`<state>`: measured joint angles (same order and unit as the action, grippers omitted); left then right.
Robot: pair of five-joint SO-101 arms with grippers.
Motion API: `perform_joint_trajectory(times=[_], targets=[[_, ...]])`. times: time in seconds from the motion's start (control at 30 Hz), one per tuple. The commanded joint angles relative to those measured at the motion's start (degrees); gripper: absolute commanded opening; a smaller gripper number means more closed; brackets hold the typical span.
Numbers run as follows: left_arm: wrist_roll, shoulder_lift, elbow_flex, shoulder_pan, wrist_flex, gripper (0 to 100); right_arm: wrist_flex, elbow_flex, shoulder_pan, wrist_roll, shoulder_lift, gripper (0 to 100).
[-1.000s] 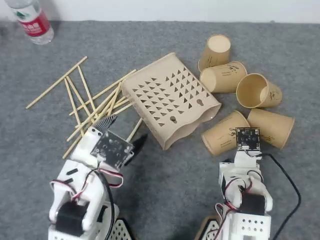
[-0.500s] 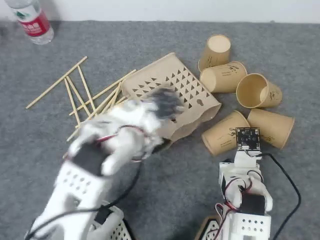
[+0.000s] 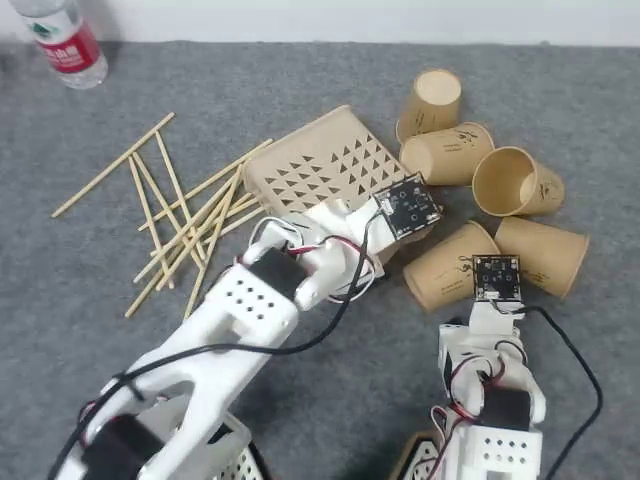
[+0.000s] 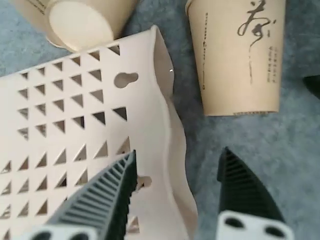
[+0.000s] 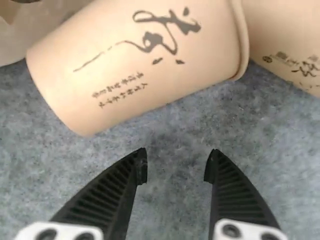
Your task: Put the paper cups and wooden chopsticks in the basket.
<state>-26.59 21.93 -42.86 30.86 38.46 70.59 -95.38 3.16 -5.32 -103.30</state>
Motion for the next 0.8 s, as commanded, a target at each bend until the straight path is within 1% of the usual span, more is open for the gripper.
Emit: perform_joint_trajectory(times=[0.0,0.1,0.23,0.37,0.53,0.63,0.77], targets=[[-1.49,-2.64,-1.8,-2.73,-7.65,24,-1.36,-1.05,0.57,-1.14,-0.57,19.9],[-4.75,-2.99,-4.53,-4.04,-10.2,24,-1.36,-1.05,0.57,-1.14,-0.57,19.9],[-7.3,-2.9,-6.99,-7.47,-13.45,24,-1.36,-1.05,0.57,-1.14,-0.57,19.9],[-8.18,-2.9,-8.75,-11.25,-17.23,24,-1.36,-1.05,0.57,-1.14,-0.57,19.9],[-9.93,-2.9,-12.53,-14.95,-27.08,24,-1.36,-1.05,0.57,-1.14,-0.57,19.9],[-10.11,-2.9,-15.25,-15.38,-31.12,24,-1.36,-1.05,0.57,-1.23,-0.57,19.9],[-10.99,-2.9,-19.21,-16.26,-38.51,24,-1.36,-1.05,0.57,-1.23,-0.57,19.9]])
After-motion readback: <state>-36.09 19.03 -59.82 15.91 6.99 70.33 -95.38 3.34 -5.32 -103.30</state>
